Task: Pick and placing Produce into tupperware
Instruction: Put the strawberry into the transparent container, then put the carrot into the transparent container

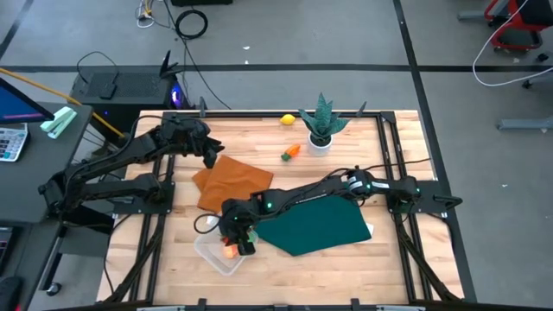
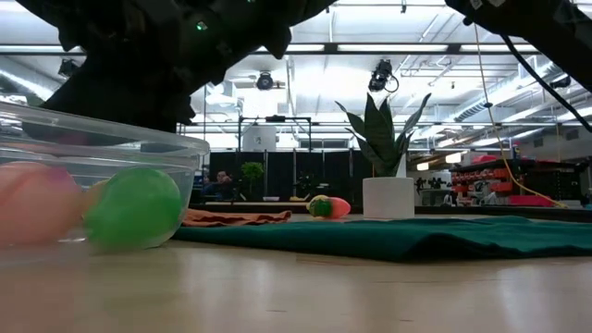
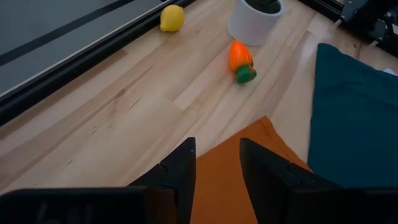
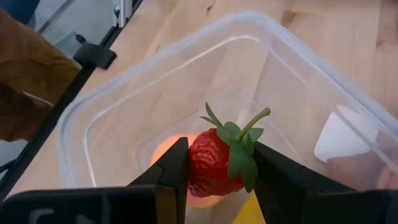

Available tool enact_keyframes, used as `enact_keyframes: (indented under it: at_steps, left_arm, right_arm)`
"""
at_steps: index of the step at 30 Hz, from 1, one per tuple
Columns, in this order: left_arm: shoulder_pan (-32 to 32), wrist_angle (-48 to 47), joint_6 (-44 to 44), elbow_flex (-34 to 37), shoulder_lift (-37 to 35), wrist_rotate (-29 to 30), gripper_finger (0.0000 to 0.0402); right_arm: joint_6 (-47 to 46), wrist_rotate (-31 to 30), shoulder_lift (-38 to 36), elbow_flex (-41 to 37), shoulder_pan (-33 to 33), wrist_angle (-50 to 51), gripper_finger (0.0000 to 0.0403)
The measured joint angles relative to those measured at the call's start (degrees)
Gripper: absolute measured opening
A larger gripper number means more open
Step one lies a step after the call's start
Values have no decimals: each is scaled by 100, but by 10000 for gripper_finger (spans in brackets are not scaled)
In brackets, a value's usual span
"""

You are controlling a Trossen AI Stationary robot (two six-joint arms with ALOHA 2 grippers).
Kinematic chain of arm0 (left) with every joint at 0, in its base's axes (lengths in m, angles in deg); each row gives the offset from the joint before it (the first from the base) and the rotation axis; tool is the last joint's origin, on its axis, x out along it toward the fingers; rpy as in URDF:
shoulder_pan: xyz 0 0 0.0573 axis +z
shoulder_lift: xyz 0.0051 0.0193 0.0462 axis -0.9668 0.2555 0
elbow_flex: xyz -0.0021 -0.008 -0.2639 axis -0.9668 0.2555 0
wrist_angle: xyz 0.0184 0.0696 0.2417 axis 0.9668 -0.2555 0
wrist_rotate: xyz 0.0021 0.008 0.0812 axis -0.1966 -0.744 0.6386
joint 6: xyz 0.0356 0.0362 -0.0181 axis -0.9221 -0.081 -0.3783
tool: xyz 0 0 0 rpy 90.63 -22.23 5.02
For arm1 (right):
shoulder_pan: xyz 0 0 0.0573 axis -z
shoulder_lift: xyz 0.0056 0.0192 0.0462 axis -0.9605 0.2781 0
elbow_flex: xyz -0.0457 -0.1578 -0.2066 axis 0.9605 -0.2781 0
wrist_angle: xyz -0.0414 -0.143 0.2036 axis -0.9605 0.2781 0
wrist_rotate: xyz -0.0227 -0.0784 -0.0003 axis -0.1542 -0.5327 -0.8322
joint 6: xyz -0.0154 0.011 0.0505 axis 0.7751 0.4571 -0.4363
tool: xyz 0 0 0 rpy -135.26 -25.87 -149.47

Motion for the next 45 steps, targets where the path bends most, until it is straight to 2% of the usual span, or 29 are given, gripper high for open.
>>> enact_keyframes:
  at_steps: [17, 24, 37, 45]
  left_arm:
    - [-1, 4, 4, 0, 0, 0, 132]
    - [-1, 4, 4, 0, 0, 0, 122]
    - [-3, 4, 4, 0, 0, 0, 125]
    - [-3, 3, 4, 0, -1, 0, 127]
  right_arm:
    - [3, -368, 31, 0, 15, -7, 111]
    - [-2, -605, 31, 0, 26, 244, 127]
    - [-26, -614, 31, 0, 37, 320, 159]
    - [-27, -794, -91, 0, 41, 219, 160]
